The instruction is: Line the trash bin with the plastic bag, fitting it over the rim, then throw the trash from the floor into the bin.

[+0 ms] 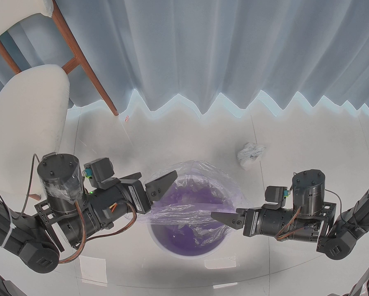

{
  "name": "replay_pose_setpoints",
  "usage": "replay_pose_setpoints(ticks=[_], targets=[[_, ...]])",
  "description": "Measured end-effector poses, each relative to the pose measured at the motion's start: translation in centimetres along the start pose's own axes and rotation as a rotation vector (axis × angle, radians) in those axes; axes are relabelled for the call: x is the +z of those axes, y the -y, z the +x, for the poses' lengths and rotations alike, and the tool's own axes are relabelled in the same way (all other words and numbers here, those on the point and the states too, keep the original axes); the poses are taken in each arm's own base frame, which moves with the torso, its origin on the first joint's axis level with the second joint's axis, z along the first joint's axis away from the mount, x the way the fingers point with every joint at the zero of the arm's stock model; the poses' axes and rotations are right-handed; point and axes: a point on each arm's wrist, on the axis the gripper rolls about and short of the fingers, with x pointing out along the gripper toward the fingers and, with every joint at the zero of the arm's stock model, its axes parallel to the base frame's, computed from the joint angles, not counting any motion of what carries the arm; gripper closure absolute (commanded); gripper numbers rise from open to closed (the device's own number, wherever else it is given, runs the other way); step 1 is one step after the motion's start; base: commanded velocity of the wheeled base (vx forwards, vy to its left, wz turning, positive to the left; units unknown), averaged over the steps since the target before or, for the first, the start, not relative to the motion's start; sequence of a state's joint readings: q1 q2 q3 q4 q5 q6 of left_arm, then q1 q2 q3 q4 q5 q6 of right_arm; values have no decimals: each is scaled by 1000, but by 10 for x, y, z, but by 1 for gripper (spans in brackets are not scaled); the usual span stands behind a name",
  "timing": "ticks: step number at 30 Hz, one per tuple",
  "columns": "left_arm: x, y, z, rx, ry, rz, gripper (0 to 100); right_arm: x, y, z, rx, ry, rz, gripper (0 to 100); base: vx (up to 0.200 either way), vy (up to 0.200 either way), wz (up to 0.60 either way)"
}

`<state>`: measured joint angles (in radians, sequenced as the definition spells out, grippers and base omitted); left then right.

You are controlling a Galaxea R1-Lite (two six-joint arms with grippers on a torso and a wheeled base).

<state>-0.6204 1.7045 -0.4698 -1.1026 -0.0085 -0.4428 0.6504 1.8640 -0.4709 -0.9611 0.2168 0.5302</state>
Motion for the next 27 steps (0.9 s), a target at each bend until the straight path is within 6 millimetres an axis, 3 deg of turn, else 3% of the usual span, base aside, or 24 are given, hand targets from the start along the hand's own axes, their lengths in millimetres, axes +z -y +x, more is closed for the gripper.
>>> replay_pose_setpoints(ticks=[7,13,20,27], targets=[[-20,-6,6,10,-72,-3,0,6,-11,-3,7,-14,5,0,0,0,0],[-33,-2,9,7,-128,-84,0,10,-23,2,-11,-28,129,0,0,0,0],[-34,1,24,38,-173,-319,0,14,-28,14,-16,-33,211,0,0,0,0],[-30,4,34,37,-160,-361,0,10,-23,26,-69,-35,222,0,0,0,0]])
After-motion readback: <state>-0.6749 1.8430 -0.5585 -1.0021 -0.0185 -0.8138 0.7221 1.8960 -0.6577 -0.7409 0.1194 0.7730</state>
